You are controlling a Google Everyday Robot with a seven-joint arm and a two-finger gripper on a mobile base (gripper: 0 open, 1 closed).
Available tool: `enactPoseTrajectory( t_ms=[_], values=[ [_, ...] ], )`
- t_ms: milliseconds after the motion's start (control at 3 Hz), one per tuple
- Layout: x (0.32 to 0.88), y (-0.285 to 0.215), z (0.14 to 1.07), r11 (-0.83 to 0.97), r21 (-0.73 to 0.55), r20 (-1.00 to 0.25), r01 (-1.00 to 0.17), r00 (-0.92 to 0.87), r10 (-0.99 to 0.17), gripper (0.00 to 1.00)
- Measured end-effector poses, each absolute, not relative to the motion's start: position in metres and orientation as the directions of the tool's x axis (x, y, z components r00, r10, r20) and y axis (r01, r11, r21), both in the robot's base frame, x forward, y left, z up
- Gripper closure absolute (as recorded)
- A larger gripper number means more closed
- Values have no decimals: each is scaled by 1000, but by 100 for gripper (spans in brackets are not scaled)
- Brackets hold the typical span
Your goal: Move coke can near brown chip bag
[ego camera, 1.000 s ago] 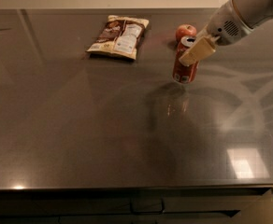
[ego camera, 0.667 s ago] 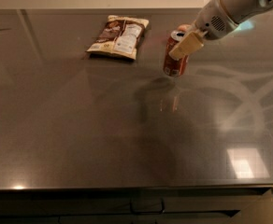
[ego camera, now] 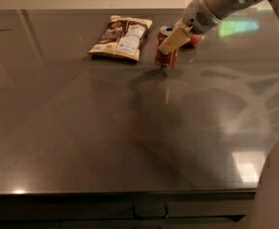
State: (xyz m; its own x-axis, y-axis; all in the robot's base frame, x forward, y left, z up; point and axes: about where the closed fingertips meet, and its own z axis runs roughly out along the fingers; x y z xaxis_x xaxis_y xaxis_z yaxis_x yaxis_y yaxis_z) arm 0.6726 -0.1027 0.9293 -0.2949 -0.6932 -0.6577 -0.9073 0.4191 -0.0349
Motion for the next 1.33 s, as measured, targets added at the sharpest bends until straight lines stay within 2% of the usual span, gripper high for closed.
enactPoseTrajectory(
  t_ms=[667, 1000, 1333],
  values=[
    [705, -92, 920, 434, -24, -655, -901, -314, -688, 100],
    [713, -80, 915, 432, -14, -652, -902, -320, -688, 85],
    [720, -69, 911, 427, -7, -647, -904, -321, -691, 61]
  ],
)
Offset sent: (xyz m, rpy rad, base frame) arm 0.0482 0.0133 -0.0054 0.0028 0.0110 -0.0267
